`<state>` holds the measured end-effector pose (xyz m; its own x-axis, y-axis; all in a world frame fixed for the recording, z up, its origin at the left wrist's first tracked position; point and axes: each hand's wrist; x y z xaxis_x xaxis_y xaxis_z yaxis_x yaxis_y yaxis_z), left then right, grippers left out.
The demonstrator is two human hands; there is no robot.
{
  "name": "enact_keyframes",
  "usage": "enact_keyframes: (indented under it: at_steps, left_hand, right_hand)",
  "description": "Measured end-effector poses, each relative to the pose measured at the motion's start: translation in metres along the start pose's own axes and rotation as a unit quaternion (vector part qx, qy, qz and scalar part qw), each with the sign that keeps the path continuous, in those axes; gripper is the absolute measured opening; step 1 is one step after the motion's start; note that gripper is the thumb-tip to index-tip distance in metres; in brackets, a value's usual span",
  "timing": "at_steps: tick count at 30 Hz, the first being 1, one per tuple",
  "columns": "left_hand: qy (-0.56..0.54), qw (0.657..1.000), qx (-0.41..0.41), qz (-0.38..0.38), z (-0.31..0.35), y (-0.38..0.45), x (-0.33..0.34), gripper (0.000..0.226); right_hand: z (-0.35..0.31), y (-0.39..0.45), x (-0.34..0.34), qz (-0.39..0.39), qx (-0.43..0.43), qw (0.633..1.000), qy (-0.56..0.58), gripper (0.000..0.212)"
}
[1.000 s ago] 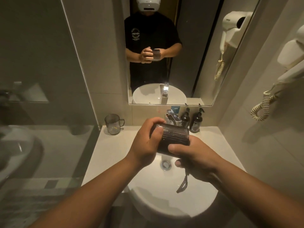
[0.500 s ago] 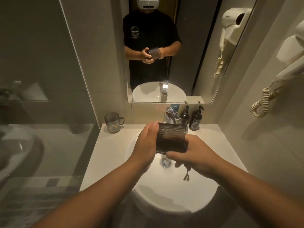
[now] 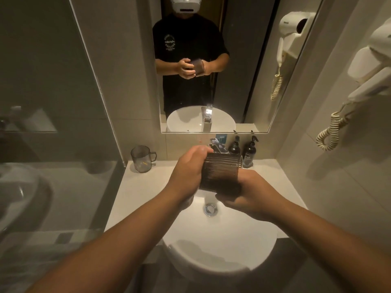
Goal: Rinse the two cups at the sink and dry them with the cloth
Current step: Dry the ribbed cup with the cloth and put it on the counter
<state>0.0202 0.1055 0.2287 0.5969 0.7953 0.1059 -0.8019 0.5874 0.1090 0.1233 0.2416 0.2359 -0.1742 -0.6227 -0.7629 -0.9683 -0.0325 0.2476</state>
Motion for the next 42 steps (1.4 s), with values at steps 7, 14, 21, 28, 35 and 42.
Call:
enact_keyframes:
  at_steps: [7,14,21,28,35,42]
  left_hand:
    - [0.204,0.951,0.232,-0.021,-0.014,-0.004,-0.012,0.027]
    - [-0.098,0.987,-0.099,-0.081,-0.002,0.002,-0.013,0.054]
    - [-0.037,0.998,-0.032,-0.028,-0.001,0.008,-0.007,0.052]
    - [0.148,0.964,0.212,-0.056,-0.015,0.003,-0.016,0.034]
    - [-0.045,0.994,-0.046,-0.091,0.0,0.015,-0.009,0.048]
    - [0.118,0.983,0.142,0.02,-0.01,0.014,0.0,0.029]
  right_hand:
    - [-0.009,0.0,0.011,-0.022,0.235,0.814,0.53,0.049]
    - [0.003,0.009,-0.01,0.017,0.013,1.0,0.016,0.04]
    - [-0.002,0.008,0.0,0.025,0.026,0.998,0.045,0.034]
    - [-0.005,0.007,0.003,-0.027,0.211,0.822,0.528,0.049]
    - [0.008,0.011,-0.011,0.007,0.022,0.999,-0.032,0.039]
    - [-0.002,0.007,0.005,0.027,0.124,0.982,0.141,0.038]
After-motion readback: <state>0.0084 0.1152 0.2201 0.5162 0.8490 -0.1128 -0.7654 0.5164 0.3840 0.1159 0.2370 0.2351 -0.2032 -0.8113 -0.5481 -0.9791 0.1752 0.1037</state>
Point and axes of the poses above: each hand's wrist, its own y-axis towards the middle knuckle, its own x-axis out of the palm, z = x × y, and after that the axes turned 3 degrees about x, right-handed
